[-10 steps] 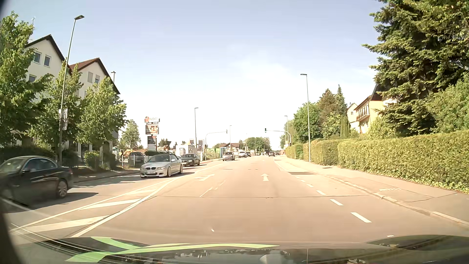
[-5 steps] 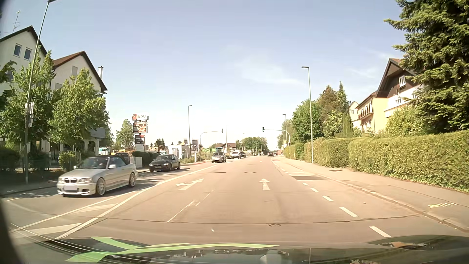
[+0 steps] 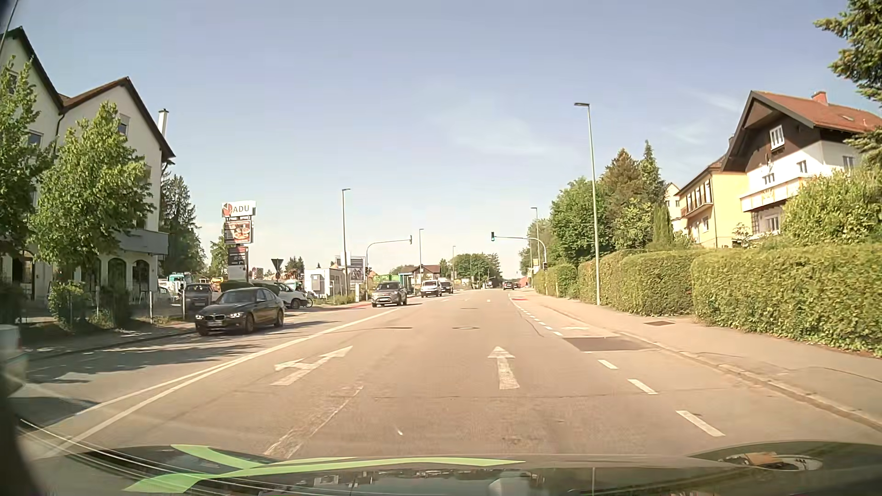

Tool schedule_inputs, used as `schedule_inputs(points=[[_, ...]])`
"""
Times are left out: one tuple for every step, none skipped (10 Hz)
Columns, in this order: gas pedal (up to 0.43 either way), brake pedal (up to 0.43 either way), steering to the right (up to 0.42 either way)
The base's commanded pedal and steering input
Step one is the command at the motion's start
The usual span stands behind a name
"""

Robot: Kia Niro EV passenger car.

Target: Follow the waypoints while adhering to traffic rules and regulations

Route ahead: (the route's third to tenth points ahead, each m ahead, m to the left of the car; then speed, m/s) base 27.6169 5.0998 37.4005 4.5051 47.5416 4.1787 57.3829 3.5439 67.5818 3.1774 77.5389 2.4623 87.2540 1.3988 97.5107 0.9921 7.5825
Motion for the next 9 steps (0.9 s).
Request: schedule_inputs(points=[[0.240,0.000,0.002],[0.220,0.000,0.002],[0.209,0.000,0.002],[0.209,0.000,0.002],[0.209,0.000,0.002],[0.209,0.000,0.002],[0.189,0.000,0.003],[0.189,0.000,0.003],[0.157,0.000,0.003]])
